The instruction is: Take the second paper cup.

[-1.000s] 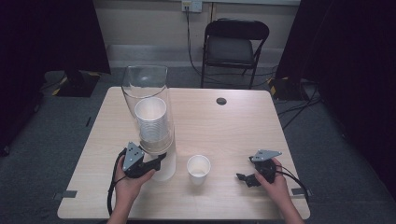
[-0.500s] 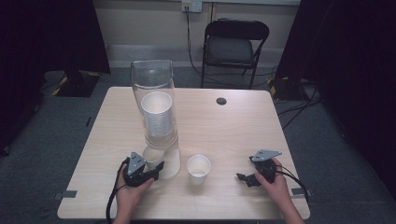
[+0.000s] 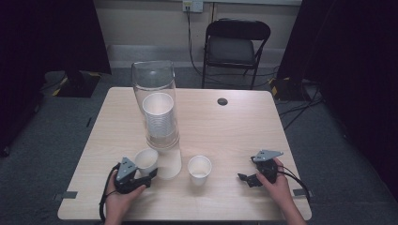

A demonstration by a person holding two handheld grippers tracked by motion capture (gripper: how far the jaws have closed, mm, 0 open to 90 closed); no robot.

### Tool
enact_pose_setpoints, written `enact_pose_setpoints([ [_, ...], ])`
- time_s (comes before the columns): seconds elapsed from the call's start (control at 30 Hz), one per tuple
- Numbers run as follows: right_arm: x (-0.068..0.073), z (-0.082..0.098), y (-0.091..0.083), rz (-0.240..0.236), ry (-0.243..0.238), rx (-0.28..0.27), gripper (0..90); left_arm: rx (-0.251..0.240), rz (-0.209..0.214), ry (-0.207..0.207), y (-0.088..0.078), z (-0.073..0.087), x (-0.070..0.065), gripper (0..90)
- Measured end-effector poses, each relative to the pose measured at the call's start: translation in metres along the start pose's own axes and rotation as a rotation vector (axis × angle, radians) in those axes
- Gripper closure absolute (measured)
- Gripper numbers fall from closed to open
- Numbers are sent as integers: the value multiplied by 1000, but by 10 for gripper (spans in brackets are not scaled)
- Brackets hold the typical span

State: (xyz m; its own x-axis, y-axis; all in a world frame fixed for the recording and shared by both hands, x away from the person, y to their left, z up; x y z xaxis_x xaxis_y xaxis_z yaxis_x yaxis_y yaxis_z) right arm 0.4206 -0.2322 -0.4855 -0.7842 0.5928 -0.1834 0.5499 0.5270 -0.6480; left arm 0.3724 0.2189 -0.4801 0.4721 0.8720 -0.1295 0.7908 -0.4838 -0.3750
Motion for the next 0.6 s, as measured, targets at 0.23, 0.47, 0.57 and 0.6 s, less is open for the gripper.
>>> enact_pose_setpoints([
  [0.23,0,0,0,-5,-1,-2,61,-2,-174,-56,-3,-1,42,326],
  [0.47,0,0,0,-7,-1,-3,61,51,-204,-63,8,-5,53,302],
  [0.57,0,0,0,-5,-1,-3,61,105,-191,-70,5,0,52,211],
  [0.6,0,0,0,-5,-1,-3,61,113,-185,-56,3,2,52,211],
])
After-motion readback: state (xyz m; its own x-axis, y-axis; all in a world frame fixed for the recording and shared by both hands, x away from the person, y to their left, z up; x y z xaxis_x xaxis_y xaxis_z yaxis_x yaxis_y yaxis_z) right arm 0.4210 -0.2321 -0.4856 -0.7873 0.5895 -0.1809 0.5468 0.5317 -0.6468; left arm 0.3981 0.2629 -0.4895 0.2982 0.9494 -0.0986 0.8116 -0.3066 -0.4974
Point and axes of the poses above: each handheld gripper's, and its own axes: y roughly forward along the jaws, z roughly out of its underside, x roughly to its left, the point moved 4 cm from there along y, roughly forward along the jaws, and after that the axes turned 7 degrees about -y, right-handed, at the moved point
